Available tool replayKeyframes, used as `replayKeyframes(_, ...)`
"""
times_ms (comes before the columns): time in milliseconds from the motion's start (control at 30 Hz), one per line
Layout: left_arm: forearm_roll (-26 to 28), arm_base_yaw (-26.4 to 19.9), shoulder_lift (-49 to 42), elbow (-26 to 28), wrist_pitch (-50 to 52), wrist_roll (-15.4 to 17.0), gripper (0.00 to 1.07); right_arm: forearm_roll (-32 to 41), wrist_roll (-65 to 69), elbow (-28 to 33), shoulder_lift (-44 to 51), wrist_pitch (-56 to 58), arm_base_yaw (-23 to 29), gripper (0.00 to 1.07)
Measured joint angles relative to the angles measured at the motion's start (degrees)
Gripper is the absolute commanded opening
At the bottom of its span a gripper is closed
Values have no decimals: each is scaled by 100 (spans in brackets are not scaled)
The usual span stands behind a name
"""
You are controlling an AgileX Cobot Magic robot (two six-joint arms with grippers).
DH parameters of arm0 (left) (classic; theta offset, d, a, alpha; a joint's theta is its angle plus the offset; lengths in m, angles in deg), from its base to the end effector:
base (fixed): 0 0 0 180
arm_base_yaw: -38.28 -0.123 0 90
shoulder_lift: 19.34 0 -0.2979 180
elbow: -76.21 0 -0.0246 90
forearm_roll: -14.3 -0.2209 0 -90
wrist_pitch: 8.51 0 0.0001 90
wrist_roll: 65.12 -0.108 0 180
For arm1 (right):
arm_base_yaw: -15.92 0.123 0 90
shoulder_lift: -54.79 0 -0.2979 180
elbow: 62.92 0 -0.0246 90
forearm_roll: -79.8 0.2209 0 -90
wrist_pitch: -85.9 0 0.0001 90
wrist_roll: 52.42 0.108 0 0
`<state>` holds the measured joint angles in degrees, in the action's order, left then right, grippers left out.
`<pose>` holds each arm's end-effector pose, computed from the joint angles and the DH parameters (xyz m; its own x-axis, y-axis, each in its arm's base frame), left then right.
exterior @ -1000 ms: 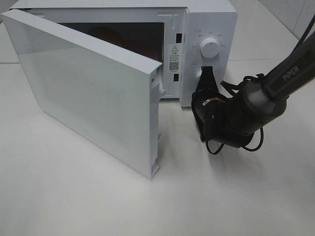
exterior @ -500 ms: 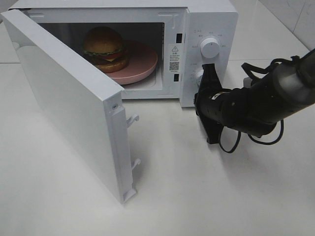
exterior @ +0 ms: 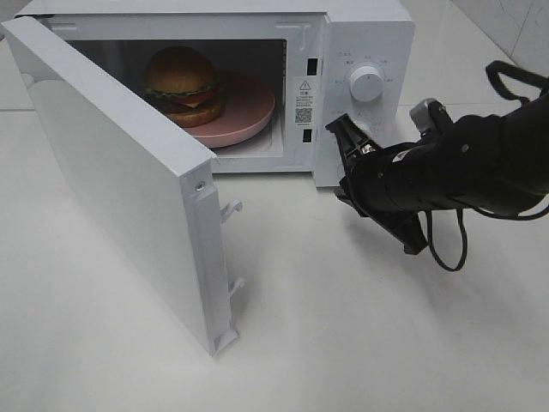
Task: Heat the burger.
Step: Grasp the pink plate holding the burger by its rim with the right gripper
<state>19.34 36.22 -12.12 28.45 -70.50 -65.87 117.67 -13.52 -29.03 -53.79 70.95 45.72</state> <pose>-0.0324 -0.0096 0.2586 -0.4526 -0.0445 -0.8906 0.0205 0.9980 -0.0603 0.2948 0.1492 0.1758 -0.5128 0.8095 -0.2860 0.4525 0.5379 0.7113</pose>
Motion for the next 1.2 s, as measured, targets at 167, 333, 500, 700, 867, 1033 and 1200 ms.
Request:
replayKeyframes(167, 0, 0, 0, 0, 0, 0, 98, 0, -1306, 0, 304, 842, -103, 0)
replayKeyframes(333, 0, 0, 0, 0, 0, 0, 98, -229, -2733, -40, 504, 2189, -435, 1)
replayKeyframes(500, 0, 0, 0, 0, 0, 0, 98, -1415, -4057, -556, 521, 4120, -573, 1)
replayKeyframes(700, 0, 0, 0, 0, 0, 0, 98, -2779, -5437, -1203, 527, 5764, -579, 2)
replayKeyframes(867, 0, 0, 0, 0, 0, 0, 98, -3919, -8400, -1673, 527, 6429, -590, 4)
replayKeyframes(1033, 0, 0, 0, 0, 0, 0, 98, -4120, -10445, -1713, 527, 6274, -590, 8)
replayKeyframes(1200, 0, 0, 0, 0, 0, 0, 98, -4097, -11912, -1713, 527, 5764, -590, 20)
